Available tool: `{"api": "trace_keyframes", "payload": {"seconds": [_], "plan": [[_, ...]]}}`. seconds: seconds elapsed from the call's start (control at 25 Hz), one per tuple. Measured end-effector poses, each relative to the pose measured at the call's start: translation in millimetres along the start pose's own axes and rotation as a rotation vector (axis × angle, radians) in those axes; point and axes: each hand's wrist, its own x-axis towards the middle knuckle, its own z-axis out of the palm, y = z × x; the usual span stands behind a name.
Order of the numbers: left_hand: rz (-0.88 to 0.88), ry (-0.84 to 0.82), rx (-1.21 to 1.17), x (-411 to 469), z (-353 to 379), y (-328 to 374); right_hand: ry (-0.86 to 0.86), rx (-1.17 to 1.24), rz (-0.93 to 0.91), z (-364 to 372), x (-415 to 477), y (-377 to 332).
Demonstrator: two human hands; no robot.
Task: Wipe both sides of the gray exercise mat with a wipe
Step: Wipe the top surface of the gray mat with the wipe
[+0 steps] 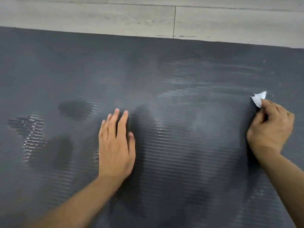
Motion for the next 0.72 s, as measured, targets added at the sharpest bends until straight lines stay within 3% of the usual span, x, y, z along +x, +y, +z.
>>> {"api": "trace_keyframes", "payload": {"seconds": [0.36, 0.64, 0.72], "plan": [[0.190, -0.141, 0.079, -104.9, 7.2, 9.0, -0.030, 0.016, 0.055, -4.1, -1.8, -5.8], [0.170, -0.142, 0.157, -109.1, 15.0, 12.3, -0.073, -0.107, 0.040, -9.6, -2.6, -13.6], [0.172, -0.129, 0.164, -109.5, 15.8, 13.9, -0.108, -0.104, 0.046, -3.6, -8.2, -43.6]]}}
